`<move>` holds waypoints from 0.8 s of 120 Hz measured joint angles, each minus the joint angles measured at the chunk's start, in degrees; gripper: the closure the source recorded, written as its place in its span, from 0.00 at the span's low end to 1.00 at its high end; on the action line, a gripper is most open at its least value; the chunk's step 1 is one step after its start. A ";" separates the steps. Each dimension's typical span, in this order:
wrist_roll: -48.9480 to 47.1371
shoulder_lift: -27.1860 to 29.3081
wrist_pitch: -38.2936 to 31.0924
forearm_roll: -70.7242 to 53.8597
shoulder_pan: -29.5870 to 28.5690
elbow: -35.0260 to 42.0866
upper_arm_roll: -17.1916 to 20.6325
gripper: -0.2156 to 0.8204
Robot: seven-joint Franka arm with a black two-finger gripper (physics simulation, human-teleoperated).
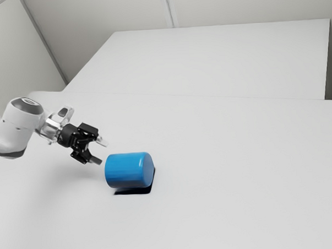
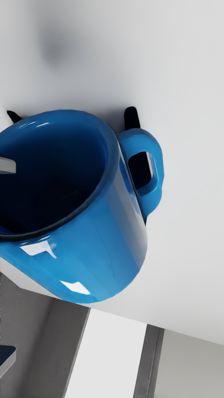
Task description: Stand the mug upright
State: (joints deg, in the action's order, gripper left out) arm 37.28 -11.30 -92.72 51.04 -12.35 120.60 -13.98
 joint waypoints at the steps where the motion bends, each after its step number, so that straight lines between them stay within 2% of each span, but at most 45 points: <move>1: 0.21 -0.06 0.02 0.18 -0.01 0.27 0.00 0.21; 48: 8.12 -0.59 0.46 10.58 -0.03 6.51 0.52 0.21; 52: 8.59 -0.59 0.49 11.01 -0.04 6.67 0.54 0.26; 65: 9.91 -0.54 0.52 11.85 -0.05 6.83 0.88 0.55; 73: 10.59 -0.45 0.55 12.15 -0.03 6.83 1.00 0.69; 83: 11.34 -0.25 0.59 12.36 -0.06 6.79 1.17 0.80; 96: 12.17 0.93 0.57 12.39 -0.05 6.77 1.55 0.87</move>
State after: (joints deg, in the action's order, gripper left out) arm 49.45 -10.37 -92.15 63.43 -12.40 127.37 -12.43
